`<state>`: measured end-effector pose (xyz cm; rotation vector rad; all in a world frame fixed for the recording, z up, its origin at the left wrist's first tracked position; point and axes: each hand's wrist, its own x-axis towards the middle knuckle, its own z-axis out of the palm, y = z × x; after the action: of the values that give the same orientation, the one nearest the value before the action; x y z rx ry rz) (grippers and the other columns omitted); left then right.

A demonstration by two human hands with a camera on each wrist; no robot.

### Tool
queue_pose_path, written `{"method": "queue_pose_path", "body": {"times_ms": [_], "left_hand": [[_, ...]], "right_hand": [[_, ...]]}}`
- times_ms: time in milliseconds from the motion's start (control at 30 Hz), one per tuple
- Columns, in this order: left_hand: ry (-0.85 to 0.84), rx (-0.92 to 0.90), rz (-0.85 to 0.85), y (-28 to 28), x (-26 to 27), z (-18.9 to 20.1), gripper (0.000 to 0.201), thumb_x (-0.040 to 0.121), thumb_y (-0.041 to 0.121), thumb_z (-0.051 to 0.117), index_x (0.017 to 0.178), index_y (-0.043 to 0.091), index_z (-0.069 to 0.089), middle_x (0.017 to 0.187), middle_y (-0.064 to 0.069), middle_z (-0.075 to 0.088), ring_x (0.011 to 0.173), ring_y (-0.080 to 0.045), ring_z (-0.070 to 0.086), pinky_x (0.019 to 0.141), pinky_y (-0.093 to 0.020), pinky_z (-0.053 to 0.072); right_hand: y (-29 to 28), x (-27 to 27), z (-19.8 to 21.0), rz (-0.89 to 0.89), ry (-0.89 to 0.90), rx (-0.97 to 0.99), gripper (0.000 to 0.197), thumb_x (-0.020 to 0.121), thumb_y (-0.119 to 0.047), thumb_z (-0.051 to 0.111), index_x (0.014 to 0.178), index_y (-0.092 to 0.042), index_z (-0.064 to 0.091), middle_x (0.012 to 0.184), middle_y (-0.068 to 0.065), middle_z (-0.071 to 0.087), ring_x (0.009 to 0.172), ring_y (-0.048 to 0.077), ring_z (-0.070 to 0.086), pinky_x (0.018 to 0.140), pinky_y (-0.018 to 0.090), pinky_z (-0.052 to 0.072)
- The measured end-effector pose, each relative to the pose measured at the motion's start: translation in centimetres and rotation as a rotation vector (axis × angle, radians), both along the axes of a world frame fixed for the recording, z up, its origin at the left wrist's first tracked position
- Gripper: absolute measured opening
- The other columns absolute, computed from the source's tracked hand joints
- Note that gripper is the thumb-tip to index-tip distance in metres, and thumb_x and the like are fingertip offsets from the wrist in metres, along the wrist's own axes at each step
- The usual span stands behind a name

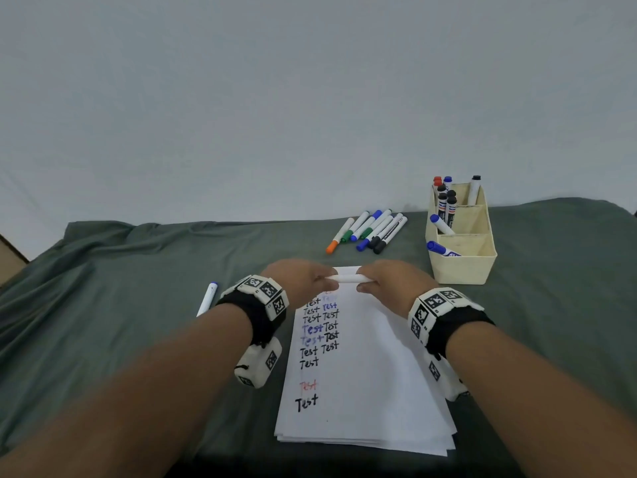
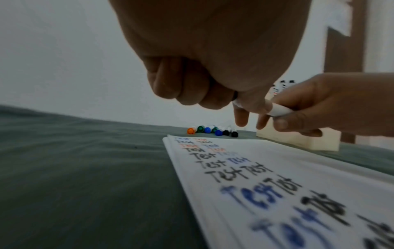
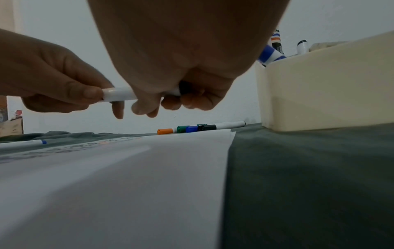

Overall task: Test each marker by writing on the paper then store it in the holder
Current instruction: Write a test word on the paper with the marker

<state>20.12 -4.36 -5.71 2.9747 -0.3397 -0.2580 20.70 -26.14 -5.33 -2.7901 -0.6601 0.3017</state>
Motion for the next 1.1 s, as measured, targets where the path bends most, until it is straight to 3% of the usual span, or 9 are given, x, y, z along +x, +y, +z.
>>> {"method": "queue_pose_path", "body": {"times_ms": [100,167,267,333,467,667,867,967,1100], "left_hand": [[0.022,-0.053,0.040,1.4,-0.2,0.0,0.045,0.087,0.072,0.046,0.128,0.054,0.045,0.093,0.023,0.063,0.085,-0.007,0.062,0.067,-0.025,0.041],[0.013,-0.147,0.123,2.5,-0.6,-0.3,0.065,0.087,0.068,0.050,0.143,0.040,0.032,0.112,0.009,0.062,0.099,-0.015,0.063,0.079,-0.029,0.045],[-0.042,-0.197,0.231,4.3,-1.1,-0.9,0.041,0.098,0.032,0.046,0.134,0.017,0.036,0.084,-0.004,0.064,0.070,-0.020,0.061,0.060,-0.027,0.040],[-0.076,-0.101,0.269,5.5,-1.2,-0.6,0.029,0.098,0.016,0.046,0.126,0.009,0.042,0.093,-0.014,0.066,0.080,-0.029,0.061,0.068,-0.033,0.044],[-0.001,0.142,0.165,7.7,-0.4,0.1,0.026,0.095,0.014,0.057,0.120,0.011,0.064,0.122,-0.008,0.064,0.114,-0.025,0.057,0.093,-0.030,0.042],[0.012,0.119,0.137,8.5,0.3,-1.4,0.046,0.090,0.013,0.066,0.135,0.020,0.057,0.120,-0.001,0.068,0.117,-0.019,0.058,0.101,-0.031,0.042],[-0.087,0.199,0.138,8.3,-0.2,-1.8,0.052,0.086,0.044,0.068,0.135,0.031,0.054,0.138,0.000,0.052,0.129,-0.023,0.045,0.105,-0.037,0.038],[-0.254,0.191,0.043,7.2,-1.9,-0.9,0.055,0.084,0.062,0.059,0.133,0.036,0.055,0.136,0.003,0.049,0.127,-0.022,0.041,0.103,-0.037,0.036],[-0.078,0.152,-0.086,4.7,-4.6,-1.1,0.086,0.075,0.082,0.049,0.147,0.038,0.035,0.151,0.002,0.033,0.138,-0.026,0.029,0.115,-0.046,0.026]], "right_hand": [[0.1,0.0,0.0,-0.017,0.012,-0.010,0.029,0.105,-0.036,0.050,0.122,-0.017,0.063,0.115,0.006,0.065,0.103,0.025,0.062,0.077,0.029,0.039],[-0.1,0.1,-0.3,-0.050,-0.007,0.006,0.028,0.104,-0.038,0.049,0.119,-0.018,0.063,0.113,0.006,0.066,0.100,0.024,0.062,0.078,0.030,0.043],[-0.5,0.3,-0.7,-0.077,-0.028,0.033,0.028,0.104,-0.040,0.049,0.117,-0.021,0.063,0.112,0.004,0.066,0.098,0.022,0.061,0.082,0.033,0.046],[-0.5,0.3,-0.8,-0.081,-0.029,0.040,0.028,0.104,-0.041,0.049,0.118,-0.021,0.063,0.113,0.004,0.066,0.098,0.022,0.061,0.083,0.033,0.046],[-0.5,0.3,-0.8,-0.083,-0.038,0.052,0.032,0.104,-0.040,0.049,0.125,-0.020,0.062,0.119,0.004,0.066,0.105,0.023,0.061,0.088,0.034,0.047],[-0.4,0.4,-0.8,-0.076,-0.038,0.041,0.027,0.105,-0.038,0.048,0.118,-0.020,0.062,0.111,0.004,0.065,0.091,0.019,0.056,0.074,0.030,0.038],[-0.6,0.5,-1.3,-0.110,-0.059,0.109,0.042,0.104,-0.042,0.048,0.145,-0.036,0.045,0.113,0.002,0.066,0.093,0.020,0.061,0.072,0.030,0.041],[-0.9,0.5,-1.5,-0.071,-0.110,0.139,0.056,0.106,-0.037,0.044,0.152,-0.056,0.019,0.090,0.003,0.057,0.068,0.010,0.055,0.061,0.029,0.039],[-1.0,0.8,-1.8,-0.033,-0.145,0.160,0.049,0.108,-0.025,0.040,0.151,-0.048,0.035,0.105,0.009,0.067,0.069,0.008,0.052,0.066,0.029,0.040]]}}
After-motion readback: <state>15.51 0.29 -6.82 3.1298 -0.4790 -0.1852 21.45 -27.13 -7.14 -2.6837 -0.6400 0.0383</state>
